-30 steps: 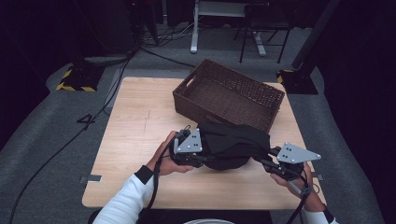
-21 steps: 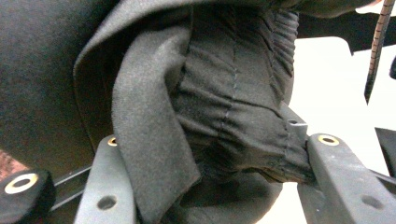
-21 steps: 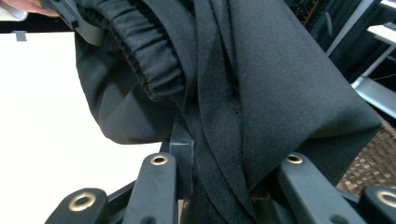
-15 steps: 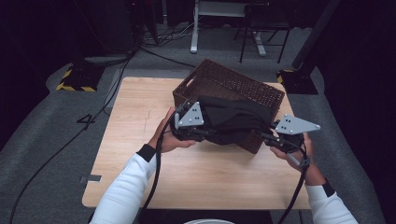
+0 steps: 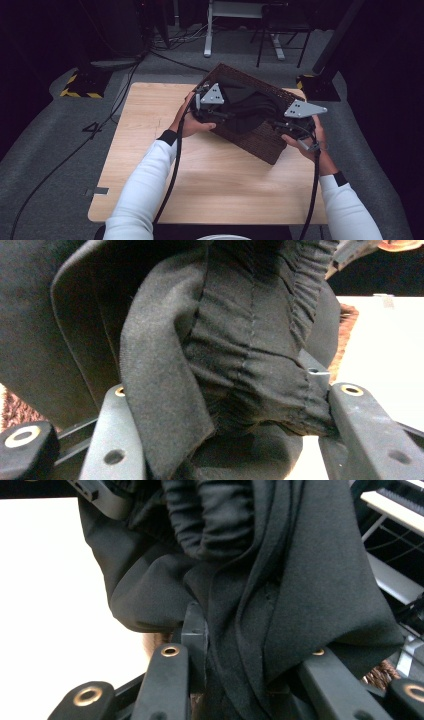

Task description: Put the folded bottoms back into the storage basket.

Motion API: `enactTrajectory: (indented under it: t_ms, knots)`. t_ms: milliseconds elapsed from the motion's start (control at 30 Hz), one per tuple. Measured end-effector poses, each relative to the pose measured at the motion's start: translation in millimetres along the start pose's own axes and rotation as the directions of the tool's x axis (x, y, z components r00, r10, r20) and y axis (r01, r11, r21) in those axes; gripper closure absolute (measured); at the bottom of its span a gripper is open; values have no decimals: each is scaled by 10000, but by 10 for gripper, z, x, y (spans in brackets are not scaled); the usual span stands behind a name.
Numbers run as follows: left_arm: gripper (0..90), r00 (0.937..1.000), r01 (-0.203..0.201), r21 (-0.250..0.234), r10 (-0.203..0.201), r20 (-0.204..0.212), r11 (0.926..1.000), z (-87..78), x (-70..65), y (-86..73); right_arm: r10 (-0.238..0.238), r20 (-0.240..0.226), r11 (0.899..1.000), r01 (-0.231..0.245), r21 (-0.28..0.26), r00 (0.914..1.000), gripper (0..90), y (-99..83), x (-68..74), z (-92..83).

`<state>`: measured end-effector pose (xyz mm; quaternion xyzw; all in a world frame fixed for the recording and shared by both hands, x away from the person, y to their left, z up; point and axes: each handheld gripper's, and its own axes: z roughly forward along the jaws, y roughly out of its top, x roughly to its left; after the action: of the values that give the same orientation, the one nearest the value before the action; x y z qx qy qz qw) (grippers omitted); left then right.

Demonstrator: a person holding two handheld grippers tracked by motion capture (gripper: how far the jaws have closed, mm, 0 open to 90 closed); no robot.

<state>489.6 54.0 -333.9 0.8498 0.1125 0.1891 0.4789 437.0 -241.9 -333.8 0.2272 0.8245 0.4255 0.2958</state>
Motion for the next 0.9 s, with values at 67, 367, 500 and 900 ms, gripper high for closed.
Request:
enactTrajectory:
  t_ms: [67, 367, 500, 900]
  knots:
    - [500, 9999, 109, 22, -109, 53, 9999, 101, 101, -11, 176, 45, 9998, -176, 135, 9998, 702, -25, -85, 78]
    - [500, 9999, 93, 265, -89, -147, 9996, 350, 311, 115, 575, 332, 9975, -588, 393, 9978, 702, -86, -301, 236]
    - [500, 9994, 110, 288, -101, -338, 9995, 445, 402, 213, 657, 479, 9970, -675, 368, 9967, 701, -73, -359, 265]
    - [495, 9990, 436, 1075, -419, -181, 9933, 642, 451, 15, 702, 429, 9904, -748, 1159, 9966, 700, -208, -412, 450]
